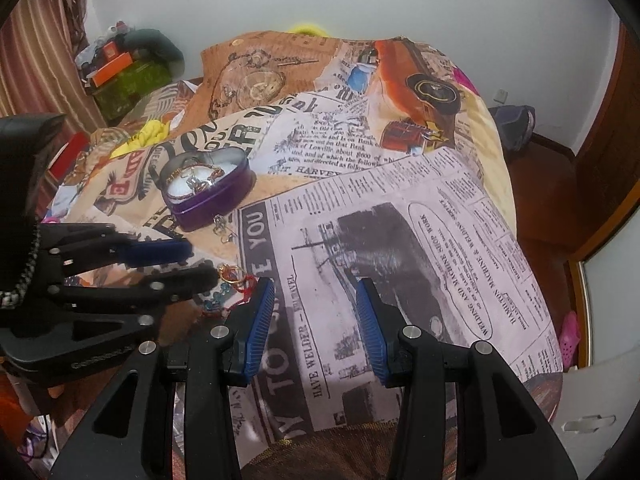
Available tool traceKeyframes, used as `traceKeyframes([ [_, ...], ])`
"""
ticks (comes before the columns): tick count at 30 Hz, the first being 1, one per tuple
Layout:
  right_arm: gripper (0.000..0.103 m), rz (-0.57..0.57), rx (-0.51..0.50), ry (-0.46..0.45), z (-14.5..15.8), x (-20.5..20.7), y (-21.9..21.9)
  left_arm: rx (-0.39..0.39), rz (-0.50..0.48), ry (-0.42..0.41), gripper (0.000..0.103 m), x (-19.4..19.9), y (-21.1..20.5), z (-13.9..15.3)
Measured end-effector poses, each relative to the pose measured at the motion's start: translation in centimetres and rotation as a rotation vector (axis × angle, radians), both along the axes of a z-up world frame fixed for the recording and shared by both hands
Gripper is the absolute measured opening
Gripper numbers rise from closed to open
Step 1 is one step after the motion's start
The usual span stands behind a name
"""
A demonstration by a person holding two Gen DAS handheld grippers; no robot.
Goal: Organize jewelry
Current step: 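Move the left tool to the small gold ring with red string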
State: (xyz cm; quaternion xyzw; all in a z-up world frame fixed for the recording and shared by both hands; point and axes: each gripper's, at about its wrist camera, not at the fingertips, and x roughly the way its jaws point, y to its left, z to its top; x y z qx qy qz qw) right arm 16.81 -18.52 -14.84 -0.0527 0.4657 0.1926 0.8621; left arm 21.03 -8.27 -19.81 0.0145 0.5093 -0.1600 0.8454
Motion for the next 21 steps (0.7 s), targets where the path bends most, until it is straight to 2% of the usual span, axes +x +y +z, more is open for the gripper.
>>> traceKeyframes([
  [4, 0.039, -0.003, 0.008, 0.012, -0.4, 0.2, -0.1, -0.004, -0.002, 0.027, 0.032, 0.7, -0.4, -0.9],
  [11, 0.039, -0.002, 0.016, 0.024, -0.8, 0.3, 0.0, -0.013, -0.011, 0.018, 0.032, 0.8, -0.8, -1.3],
  [13, 0.039, -0.001, 0.017, 0.022, -0.7, 0.3, 0.0, -0.030, -0.024, 0.013, 0.024, 0.8, -0.8, -1.3],
  [21, 0.039, 0.002, 0.031, 0.019, -0.2, 0.3, 0.4, -0.046, -0.018, -0.048, 0.024, -0.2, 0.0, 0.5],
])
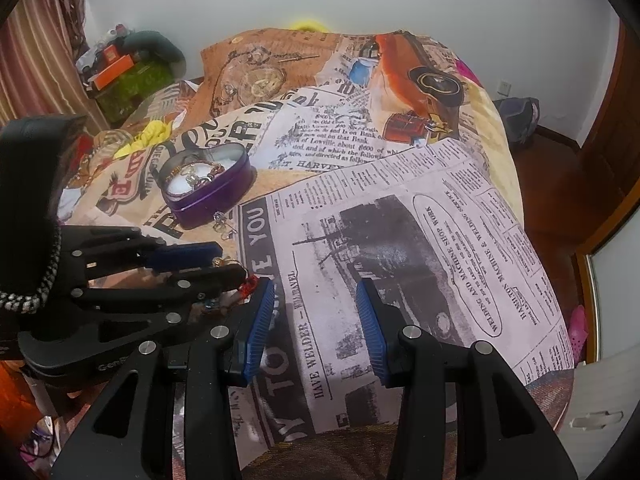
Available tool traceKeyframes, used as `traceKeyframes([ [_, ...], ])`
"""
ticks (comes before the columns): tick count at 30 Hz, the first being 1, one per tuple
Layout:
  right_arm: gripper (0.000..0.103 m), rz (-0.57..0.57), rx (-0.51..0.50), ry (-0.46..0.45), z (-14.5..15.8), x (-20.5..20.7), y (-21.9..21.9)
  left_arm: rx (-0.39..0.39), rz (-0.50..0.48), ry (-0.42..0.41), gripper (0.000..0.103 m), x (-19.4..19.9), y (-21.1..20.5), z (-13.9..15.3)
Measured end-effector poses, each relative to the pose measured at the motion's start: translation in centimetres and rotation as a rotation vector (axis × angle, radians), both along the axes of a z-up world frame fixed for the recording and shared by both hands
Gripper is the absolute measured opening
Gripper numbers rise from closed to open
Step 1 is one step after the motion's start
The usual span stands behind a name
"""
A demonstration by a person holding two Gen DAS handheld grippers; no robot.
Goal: Organize jewelry
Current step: 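Move the left tool to the small gold ring with red string, then close the left tool on the gold ring while the right tool grasps the red-string beaded charm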
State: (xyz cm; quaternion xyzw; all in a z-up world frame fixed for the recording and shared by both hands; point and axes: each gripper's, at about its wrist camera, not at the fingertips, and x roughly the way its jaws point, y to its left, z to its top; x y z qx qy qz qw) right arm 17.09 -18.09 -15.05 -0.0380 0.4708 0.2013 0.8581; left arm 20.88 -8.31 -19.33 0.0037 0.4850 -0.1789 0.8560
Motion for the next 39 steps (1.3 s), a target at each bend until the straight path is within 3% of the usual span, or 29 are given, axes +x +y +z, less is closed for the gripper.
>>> traceKeyframes([
  [8, 0.039, 0.059, 0.020, 0.019, -0.2, -0.2, 2.5, 0.004, 0.076, -0.066, 0.024, -1.5, 3.6, 2.3],
  [17, 0.039, 0.096, 0.005, 0.124, -3.2, 0.9, 5.2, 0.005, 0.129, -0.063, 0.024, -3.0, 6.4, 1.8],
  [26, 0.039, 0.096, -0.025, 0.085, -3.6, 0.4, 5.7, -0.011, 0.141, -0.063, 0.024, -3.8, 6.9, 1.5],
  [27, 0.032, 0.095, -0.025, 0.083, -3.6, 0.4, 5.7, -0.012, 0.141, -0.063, 0.024, -3.8, 6.9, 1.5],
  [28, 0.019, 0.096, -0.026, 0.085, -3.6, 0.4, 5.8, -0.013, 0.141, -0.065, 0.024, -3.9, 6.9, 1.6],
  [30, 0.009, 0.095, -0.025, 0.092, -3.6, 0.5, 5.7, -0.013, 0.141, -0.070, 0.024, -4.1, 6.9, 1.8],
  [39, 0.008, 0.083, -0.019, 0.055, -2.2, -0.1, 5.8, -0.018, 0.151, -0.103, 0.024, -5.1, 7.3, 3.1],
])
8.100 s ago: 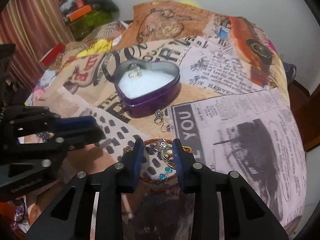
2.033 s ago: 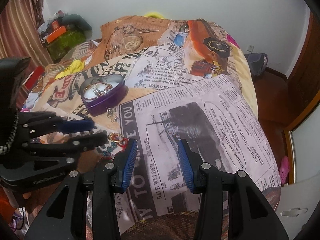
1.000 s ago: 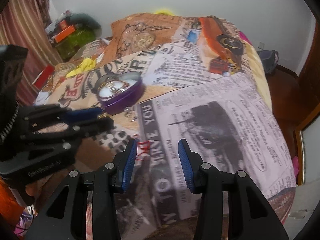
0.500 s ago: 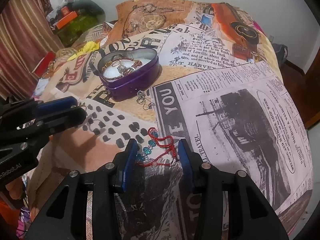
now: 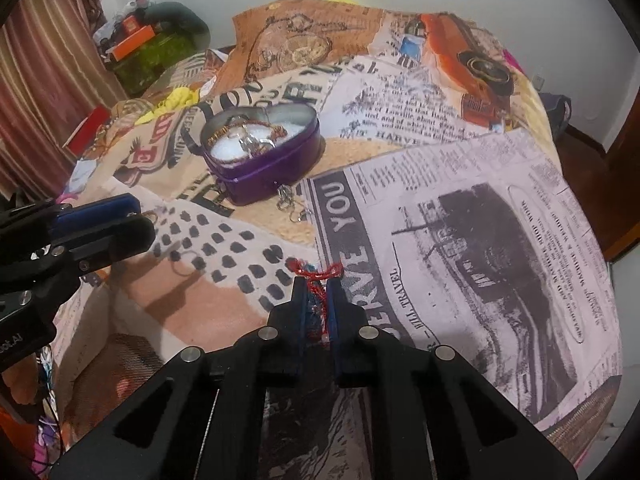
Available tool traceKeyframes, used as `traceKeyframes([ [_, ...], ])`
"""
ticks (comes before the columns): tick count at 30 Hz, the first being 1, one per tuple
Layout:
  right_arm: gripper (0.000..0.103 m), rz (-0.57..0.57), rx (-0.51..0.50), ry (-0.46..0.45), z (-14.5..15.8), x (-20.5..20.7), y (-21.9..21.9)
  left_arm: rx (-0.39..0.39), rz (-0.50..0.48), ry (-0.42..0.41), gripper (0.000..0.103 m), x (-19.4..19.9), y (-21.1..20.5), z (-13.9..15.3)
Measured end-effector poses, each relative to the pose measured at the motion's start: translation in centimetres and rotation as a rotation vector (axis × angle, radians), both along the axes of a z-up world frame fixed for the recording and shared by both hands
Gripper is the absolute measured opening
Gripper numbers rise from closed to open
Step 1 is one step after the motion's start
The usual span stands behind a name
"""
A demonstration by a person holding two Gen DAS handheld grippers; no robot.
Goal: Organize jewelry
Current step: 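Close the left tool on the gold ring while the right tool grasps the red-string beaded charm, then carry the ring and charm over the heart tin and lower both inside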
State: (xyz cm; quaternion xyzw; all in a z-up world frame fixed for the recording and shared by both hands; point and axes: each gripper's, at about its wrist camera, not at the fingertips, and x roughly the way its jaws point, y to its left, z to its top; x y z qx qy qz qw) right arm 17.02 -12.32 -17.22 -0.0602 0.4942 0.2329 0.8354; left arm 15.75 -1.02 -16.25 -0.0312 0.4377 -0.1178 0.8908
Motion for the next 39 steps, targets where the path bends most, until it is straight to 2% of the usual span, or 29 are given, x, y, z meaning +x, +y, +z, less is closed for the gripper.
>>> traceKeyframes([
  [11, 0.008, -0.014, 0.035, -0.116, 4.4, -0.4, 0.3, -0.004, 0.022, -0.056, 0.024, -0.8, 1.0, 2.0],
  [20, 0.008, 0.000, 0.066, -0.178, 6.7, 0.0, 1.8, -0.007, 0.047, -0.095, 0.024, -0.3, 2.1, 3.2],
  [29, 0.008, 0.020, 0.097, -0.211, 7.9, 1.5, 3.4, 0.002, 0.062, -0.116, 0.024, 1.3, 3.0, 3.3],
  [39, 0.008, 0.013, 0.114, -0.226, 7.9, 4.1, 4.2, -0.008, 0.075, -0.103, 0.024, 4.1, 4.2, 2.2],
])
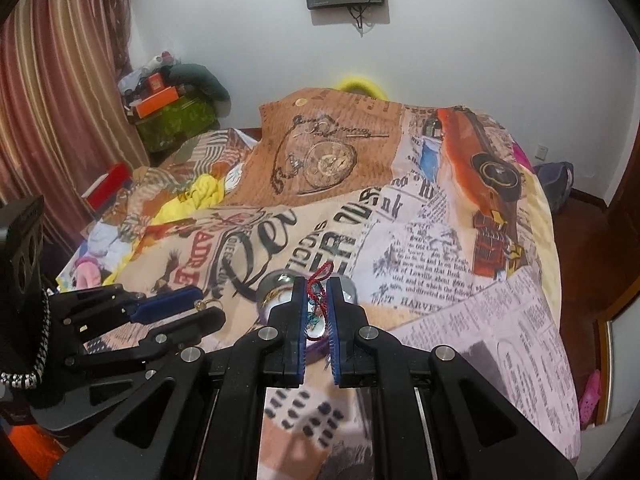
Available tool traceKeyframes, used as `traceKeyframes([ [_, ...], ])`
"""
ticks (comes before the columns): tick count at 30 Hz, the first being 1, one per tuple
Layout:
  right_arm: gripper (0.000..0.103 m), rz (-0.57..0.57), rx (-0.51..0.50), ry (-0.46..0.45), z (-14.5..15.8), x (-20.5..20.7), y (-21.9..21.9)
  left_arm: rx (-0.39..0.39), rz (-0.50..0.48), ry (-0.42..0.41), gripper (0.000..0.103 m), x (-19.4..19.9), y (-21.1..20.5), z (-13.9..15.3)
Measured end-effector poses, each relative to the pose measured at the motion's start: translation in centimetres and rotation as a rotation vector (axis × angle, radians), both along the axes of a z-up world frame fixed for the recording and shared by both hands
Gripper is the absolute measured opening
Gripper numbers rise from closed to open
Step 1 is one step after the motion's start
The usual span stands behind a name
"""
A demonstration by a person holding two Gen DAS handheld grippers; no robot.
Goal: Organize jewelry
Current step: 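Carry the ring and charm over the heart tin and lower both inside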
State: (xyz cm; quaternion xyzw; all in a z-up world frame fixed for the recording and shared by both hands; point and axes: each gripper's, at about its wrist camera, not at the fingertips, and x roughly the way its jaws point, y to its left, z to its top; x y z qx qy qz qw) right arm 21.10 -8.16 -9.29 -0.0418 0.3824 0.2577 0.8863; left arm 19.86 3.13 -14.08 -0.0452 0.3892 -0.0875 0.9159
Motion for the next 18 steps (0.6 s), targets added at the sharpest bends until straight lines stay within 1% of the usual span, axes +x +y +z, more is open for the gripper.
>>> traceKeyframes([
  [7, 0.008, 0.005, 0.003, 0.024, -1.1, 2.2, 0.5, -0.001, -0.008, 0.016, 0.024, 2.5, 0.1, -1.2],
  [13, 0.008, 0.026, -0.007, 0.079, -3.1, 3.7, 1.2, 0.009, -0.029, 0.049, 0.024, 4.2, -0.4, -2.9],
  [18, 0.008, 0.036, -0.012, 0.135, -5.0, 4.7, 1.5, -0.004, -0.032, 0.070, 0.024, 5.1, -0.6, -4.1],
])
